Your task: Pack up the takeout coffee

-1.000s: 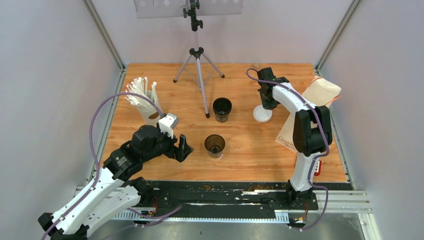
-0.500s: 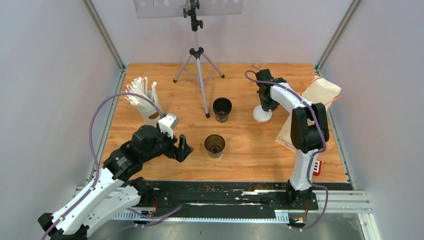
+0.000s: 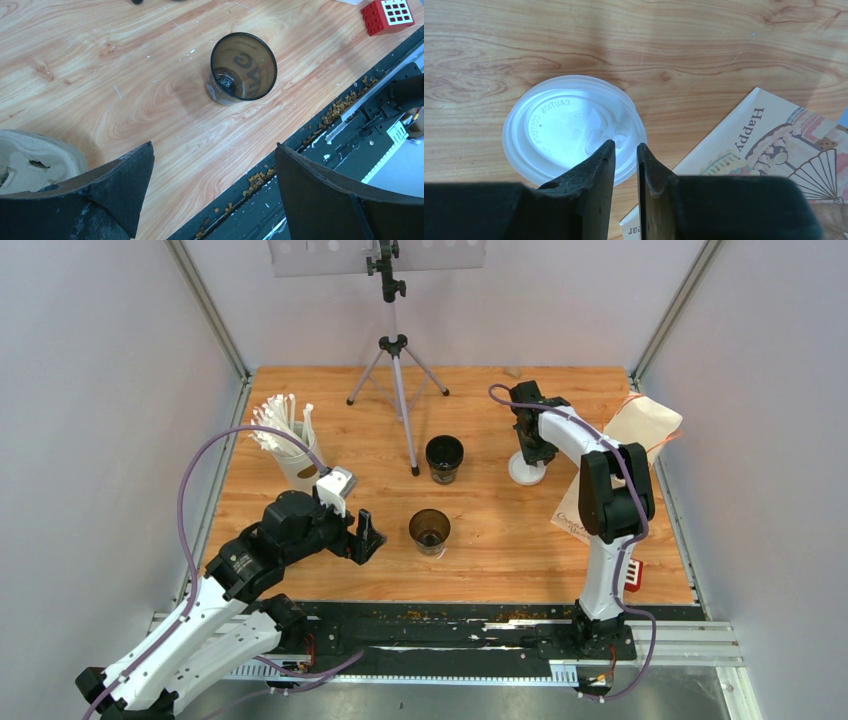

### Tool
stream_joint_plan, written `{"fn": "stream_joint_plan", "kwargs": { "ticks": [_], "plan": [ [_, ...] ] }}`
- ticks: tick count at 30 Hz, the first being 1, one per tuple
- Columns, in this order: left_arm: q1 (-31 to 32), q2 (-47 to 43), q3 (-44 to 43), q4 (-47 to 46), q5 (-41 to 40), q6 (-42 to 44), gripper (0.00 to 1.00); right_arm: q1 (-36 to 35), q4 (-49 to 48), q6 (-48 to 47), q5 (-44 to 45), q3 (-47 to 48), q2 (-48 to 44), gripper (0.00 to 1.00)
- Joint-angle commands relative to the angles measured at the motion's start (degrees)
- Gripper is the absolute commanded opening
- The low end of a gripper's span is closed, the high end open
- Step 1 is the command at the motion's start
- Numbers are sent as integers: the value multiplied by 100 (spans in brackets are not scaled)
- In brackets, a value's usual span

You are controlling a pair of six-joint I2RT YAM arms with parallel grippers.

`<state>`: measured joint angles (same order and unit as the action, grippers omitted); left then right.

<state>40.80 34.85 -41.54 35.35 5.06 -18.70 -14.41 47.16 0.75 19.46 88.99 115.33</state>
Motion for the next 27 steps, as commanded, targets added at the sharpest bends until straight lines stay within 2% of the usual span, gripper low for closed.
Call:
{"fn": "stream_joint_plan", "kwargs": {
  "ticks": [1, 10, 27],
  "plan": [
    [16, -29, 27, -229, -11, 139, 96, 29, -99, 4, 100, 238, -197, 23],
    [16, -28, 27, -222, -8, 138, 96, 28, -207, -8, 421, 230, -199, 24],
    [21, -28, 31, -221, -6, 156, 96, 128, -268, -40, 282, 220, 47, 24]
  ]
}}
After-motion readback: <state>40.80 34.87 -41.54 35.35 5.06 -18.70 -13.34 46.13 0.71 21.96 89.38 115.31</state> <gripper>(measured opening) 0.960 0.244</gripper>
